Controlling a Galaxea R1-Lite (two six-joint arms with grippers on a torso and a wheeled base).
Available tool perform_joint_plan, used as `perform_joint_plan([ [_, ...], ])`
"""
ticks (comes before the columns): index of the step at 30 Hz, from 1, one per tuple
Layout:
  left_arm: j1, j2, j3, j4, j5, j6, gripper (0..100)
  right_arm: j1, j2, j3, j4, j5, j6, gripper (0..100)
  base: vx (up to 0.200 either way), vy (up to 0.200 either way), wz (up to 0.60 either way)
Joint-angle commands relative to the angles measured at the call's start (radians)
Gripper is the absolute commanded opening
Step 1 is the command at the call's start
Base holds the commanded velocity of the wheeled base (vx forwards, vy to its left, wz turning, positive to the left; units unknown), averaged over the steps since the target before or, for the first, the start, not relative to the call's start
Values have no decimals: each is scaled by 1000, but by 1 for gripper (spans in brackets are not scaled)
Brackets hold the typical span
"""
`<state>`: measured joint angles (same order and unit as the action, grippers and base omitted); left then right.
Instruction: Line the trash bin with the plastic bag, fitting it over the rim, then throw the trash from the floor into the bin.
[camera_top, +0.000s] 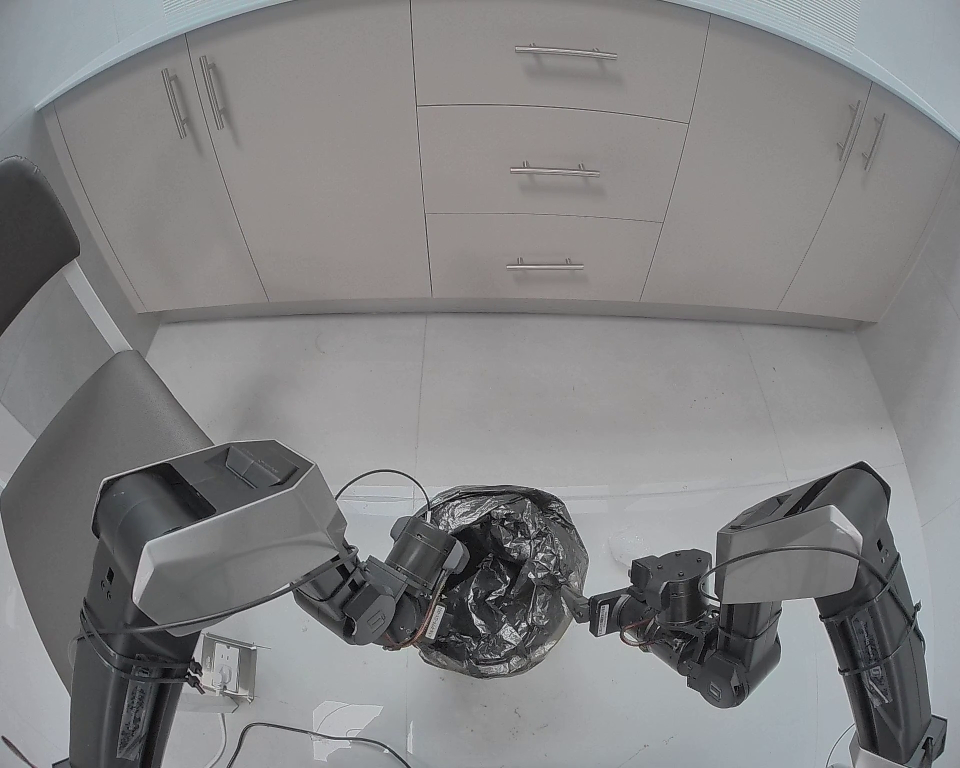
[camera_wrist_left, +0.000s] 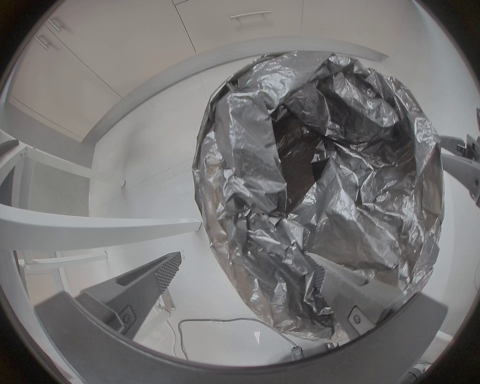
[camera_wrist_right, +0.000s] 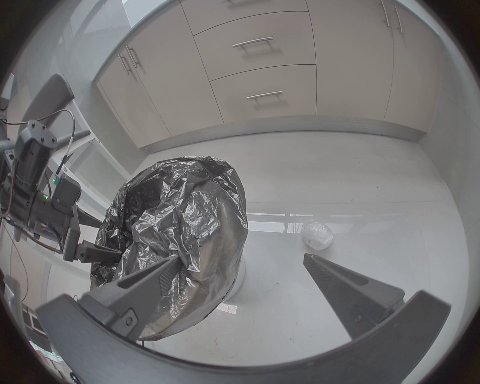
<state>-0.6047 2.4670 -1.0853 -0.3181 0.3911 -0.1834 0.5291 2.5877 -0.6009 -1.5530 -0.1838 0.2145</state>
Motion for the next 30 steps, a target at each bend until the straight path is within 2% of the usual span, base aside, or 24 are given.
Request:
perform_joint_plan([
  [1, -3, -19, -5, -4, 0, -7, 100, -1, 0, 6, -18, 0, 2, 100, 0, 0, 0],
  [10, -18, -126, -2, -21, -11, -59, 100, 0, -1, 29, -18, -11, 0, 100, 0, 0, 0],
  [13, -29, -189, 5, -45, -43, -59, 100, 0, -4, 30, -18, -11, 0, 100, 0, 0, 0],
  [16, -44, -298, 27, -65, -93, -62, 100, -3, -6, 26, -18, -11, 0, 100, 0, 0, 0],
  [30, -75, -706, 102, -56, -104, -70, 100, -3, -26, 26, -18, -13, -9, 100, 0, 0, 0],
])
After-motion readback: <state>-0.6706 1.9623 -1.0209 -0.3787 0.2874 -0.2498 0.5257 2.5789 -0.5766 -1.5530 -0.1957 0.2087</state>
